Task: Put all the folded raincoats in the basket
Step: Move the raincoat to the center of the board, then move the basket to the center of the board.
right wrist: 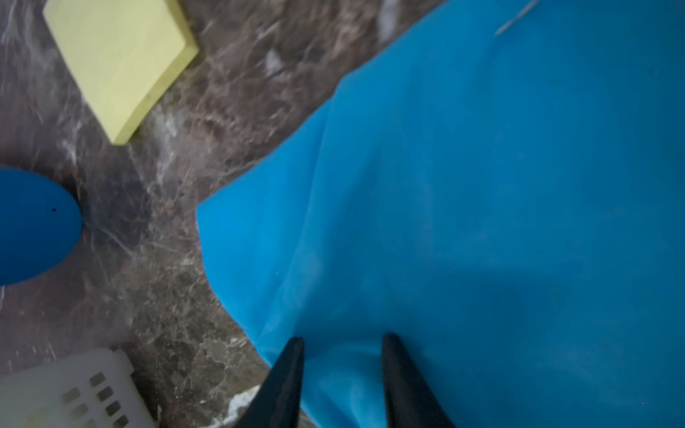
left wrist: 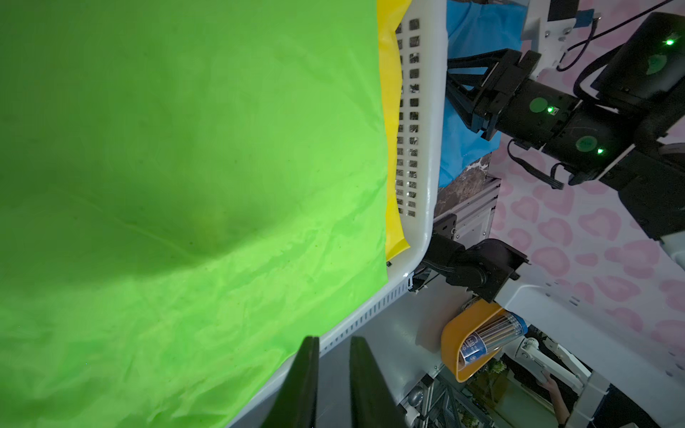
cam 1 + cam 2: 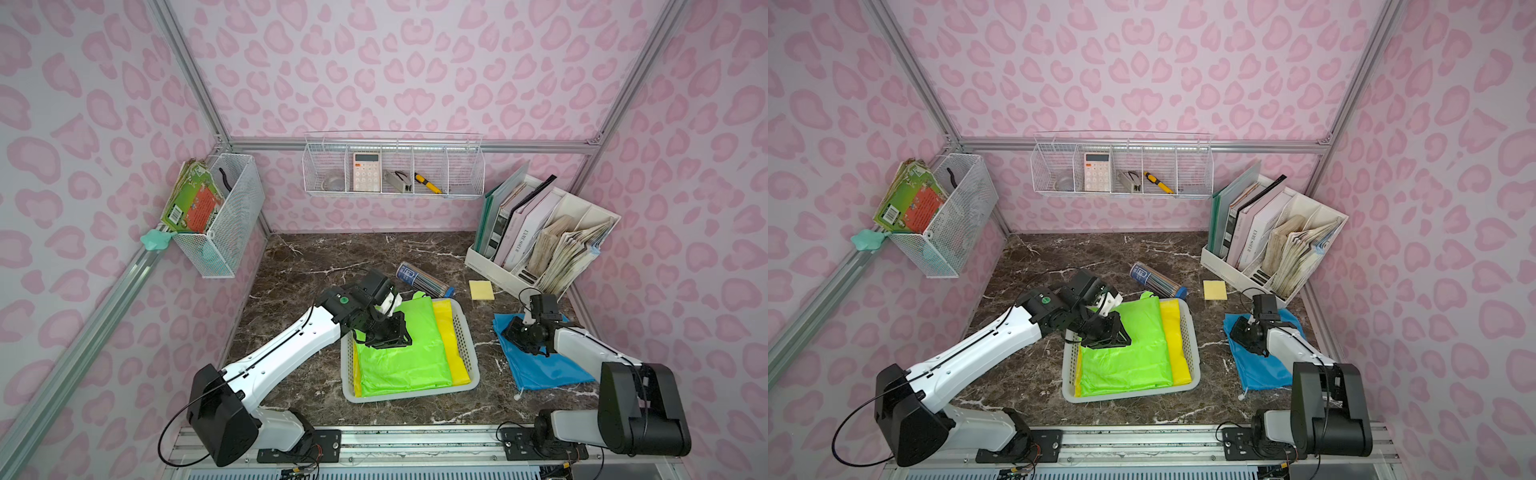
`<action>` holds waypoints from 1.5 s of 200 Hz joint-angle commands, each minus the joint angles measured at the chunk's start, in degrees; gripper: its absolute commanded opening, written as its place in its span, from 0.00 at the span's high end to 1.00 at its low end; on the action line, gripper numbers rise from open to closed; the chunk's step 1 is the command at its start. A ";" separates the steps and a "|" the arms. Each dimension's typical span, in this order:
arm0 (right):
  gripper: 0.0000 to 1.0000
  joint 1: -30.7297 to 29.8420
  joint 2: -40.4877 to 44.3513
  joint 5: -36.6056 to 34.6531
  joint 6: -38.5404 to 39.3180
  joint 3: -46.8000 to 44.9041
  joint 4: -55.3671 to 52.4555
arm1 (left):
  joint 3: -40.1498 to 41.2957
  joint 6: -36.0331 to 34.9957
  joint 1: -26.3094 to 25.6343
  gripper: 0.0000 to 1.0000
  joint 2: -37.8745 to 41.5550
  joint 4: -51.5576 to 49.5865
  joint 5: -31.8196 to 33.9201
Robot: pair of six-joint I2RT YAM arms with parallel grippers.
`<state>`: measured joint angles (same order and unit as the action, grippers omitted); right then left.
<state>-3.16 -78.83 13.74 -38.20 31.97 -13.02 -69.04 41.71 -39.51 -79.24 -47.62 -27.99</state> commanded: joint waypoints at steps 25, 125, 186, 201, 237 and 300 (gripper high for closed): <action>0.61 -16.09 -1.35 10.55 -25.27 -6.25 22.51 | 1.22 2.78 -0.90 0.79 0.31 2.70 -1.47; 0.47 -8.32 9.89 4.54 -2.49 10.61 -10.24 | -6.97 2.28 -4.57 0.79 -5.80 2.42 -2.07; 0.46 -22.88 17.80 11.43 -4.87 -2.09 6.52 | -6.33 3.40 -5.05 0.80 -6.41 4.11 -1.90; 0.52 -25.69 16.60 11.34 -8.20 -3.38 8.24 | -6.54 3.37 -5.05 0.81 -6.22 3.28 -1.45; 0.55 -35.70 12.23 8.25 -16.97 -4.28 15.98 | -6.68 3.10 -5.06 0.81 -4.99 1.39 0.33; 0.45 -32.12 7.33 2.21 -8.14 6.66 2.25 | -9.30 4.50 -5.14 0.80 -6.98 1.65 -0.85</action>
<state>-41.10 -72.86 22.65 -53.56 34.94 -0.36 -76.82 45.30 -44.58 -84.79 -45.45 -28.36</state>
